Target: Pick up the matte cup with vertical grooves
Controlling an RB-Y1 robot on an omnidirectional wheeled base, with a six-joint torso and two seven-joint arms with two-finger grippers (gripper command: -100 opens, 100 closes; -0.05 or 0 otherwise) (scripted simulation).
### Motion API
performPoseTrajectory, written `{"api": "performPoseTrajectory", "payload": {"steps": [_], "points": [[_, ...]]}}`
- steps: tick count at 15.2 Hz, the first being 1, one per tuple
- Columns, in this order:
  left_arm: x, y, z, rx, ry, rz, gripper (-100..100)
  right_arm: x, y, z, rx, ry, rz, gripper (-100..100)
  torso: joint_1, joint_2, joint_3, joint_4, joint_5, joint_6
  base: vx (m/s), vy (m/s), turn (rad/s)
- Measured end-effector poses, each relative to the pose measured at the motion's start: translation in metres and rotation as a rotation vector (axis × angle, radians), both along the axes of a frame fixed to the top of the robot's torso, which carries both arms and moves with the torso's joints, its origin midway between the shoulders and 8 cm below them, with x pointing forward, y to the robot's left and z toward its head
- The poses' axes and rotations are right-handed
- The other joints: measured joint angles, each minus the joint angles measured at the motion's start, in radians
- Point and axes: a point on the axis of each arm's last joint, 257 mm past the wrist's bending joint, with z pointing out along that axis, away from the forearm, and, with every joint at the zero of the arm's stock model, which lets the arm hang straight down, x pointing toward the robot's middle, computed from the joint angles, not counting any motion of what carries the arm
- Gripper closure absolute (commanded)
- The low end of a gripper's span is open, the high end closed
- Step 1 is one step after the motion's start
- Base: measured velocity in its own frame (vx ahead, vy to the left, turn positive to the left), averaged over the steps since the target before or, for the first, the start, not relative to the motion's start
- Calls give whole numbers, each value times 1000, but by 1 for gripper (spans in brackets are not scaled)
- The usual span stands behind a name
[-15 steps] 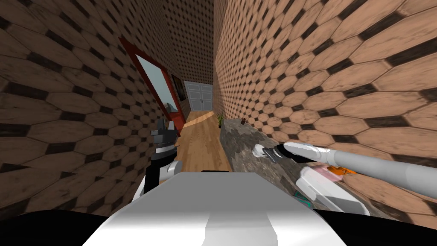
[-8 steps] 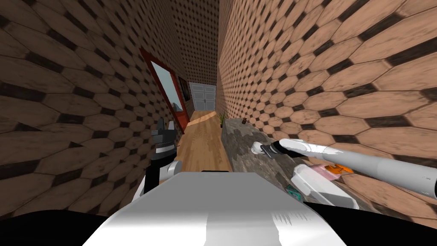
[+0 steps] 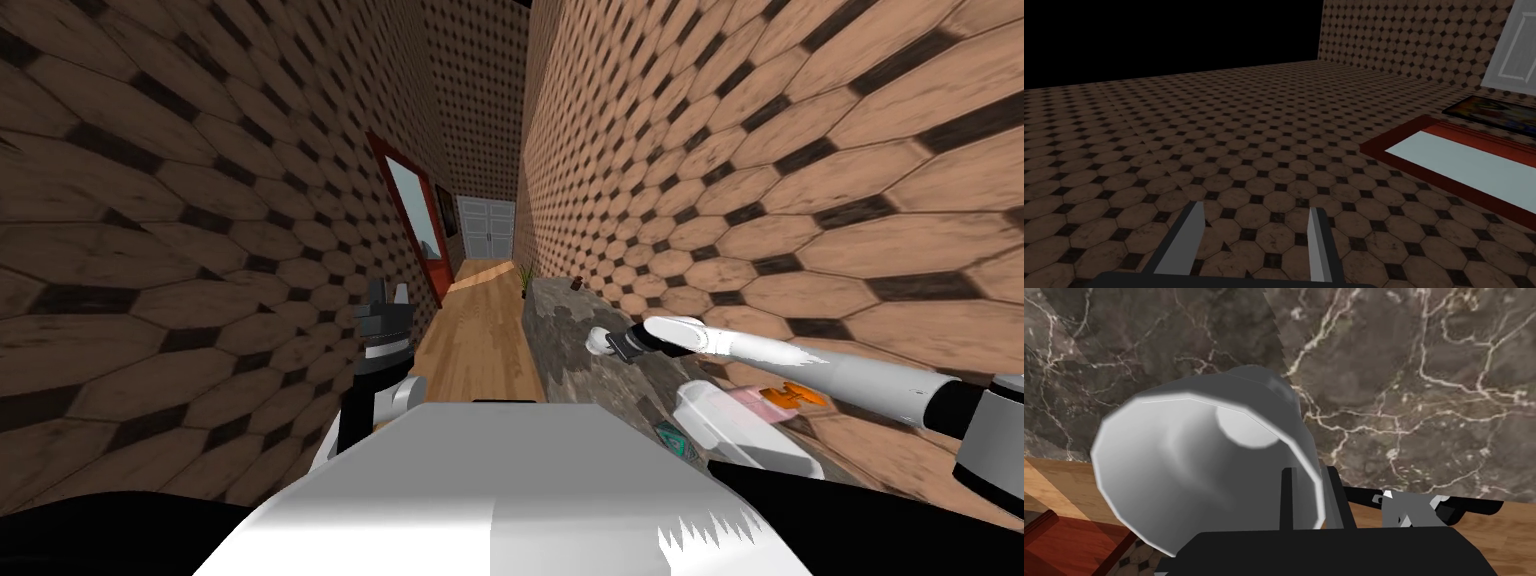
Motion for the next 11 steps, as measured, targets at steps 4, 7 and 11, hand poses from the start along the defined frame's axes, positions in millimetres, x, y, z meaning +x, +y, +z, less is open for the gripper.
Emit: {"api": "performPoseTrajectory", "payload": {"steps": [4,7,11], "points": [[0,0,0,0,0,0,0,14,2,3,-5,7,-32,100,1,0,0,0,1,0,-133,-33,147],[0,0,0,0,0,0,0,24,5,2,-15,22,-59,100,2,1,0,0,1,-1,-125,-24,120],[0,0,0,0,0,0,0,38,8,7,-27,28,-93,100,1,2,1,0,2,-1,-137,-31,137]]}}
